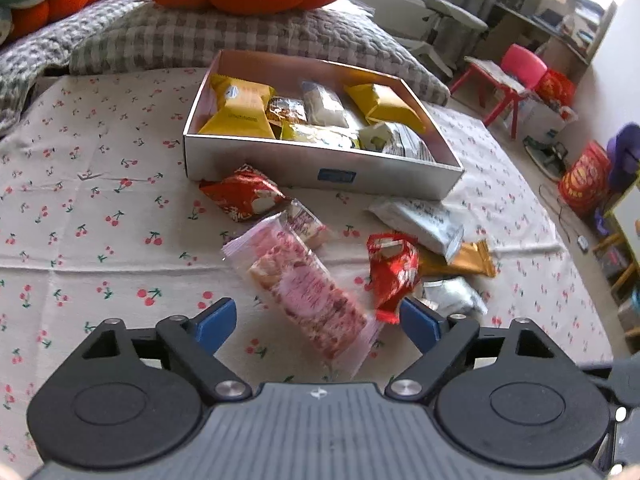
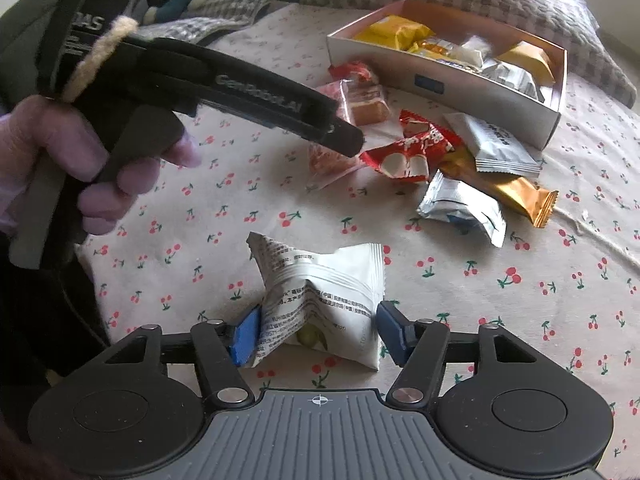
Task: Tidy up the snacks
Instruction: 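Grasp the white paper packet with the right tool while the left tool grasps the pink-labelled clear packet, then carry both packets into the pink box and open both tools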
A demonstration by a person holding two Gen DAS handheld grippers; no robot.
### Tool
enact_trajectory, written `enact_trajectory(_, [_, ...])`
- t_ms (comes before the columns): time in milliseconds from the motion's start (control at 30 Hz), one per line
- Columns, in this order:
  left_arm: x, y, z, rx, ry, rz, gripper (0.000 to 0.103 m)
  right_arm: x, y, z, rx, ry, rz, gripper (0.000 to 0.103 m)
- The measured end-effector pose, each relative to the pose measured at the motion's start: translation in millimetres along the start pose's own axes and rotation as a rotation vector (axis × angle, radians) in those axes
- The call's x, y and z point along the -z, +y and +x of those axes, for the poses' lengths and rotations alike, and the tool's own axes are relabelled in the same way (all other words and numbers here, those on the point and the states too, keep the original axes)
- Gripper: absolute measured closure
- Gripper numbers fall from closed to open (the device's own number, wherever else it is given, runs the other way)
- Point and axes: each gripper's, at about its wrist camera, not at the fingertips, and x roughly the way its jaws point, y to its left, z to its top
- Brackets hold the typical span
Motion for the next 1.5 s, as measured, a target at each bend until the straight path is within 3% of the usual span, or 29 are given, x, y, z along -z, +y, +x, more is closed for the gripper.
enact_trajectory(200, [-5.1,3.5,5.1,0.005,-0.006,-0.094,0.039,-0.8,-2.0,-6.3,-0.008,-0.016,0.003,0.046])
enact_trajectory(333, [-6.3,7.7,7.7,-0.013,-0.007,-0.144,0.049,-0.6,-1.7,-3.7,-0.015,-0.012,0.008,0.038])
enact_trajectory(400, [-6.7,8.2,7.7,-0.018,-0.011,-0.146,0.055,-0.6,-1.4,-0.6,-0.019,0.006,0.008,0.031])
enact_trajectory(700, [-6.5,10.1,5.2,-0.022,0.002,-0.101,0.073,-3.1,-3.6,5.5,-0.016,0.016,0.035,0.026])
enact_trajectory(933, [-4.6,10.1,2.6,-0.030,0.030,-0.055,0.074,-5.4,0.5,12.2,0.029,-0.003,-0.006,0.029])
enact_trajectory(1133, [-8.0,12.1,-7.9,-0.033,0.022,-0.033,0.074,-9.2,-3.3,9.7,0.024,-0.027,-0.012,0.054])
enact_trajectory(1500, [-24.5,11.9,-26.7,-0.034,-0.028,0.007,0.074,-21.4,-4.9,-10.3,-0.045,-0.100,0.021,0.059])
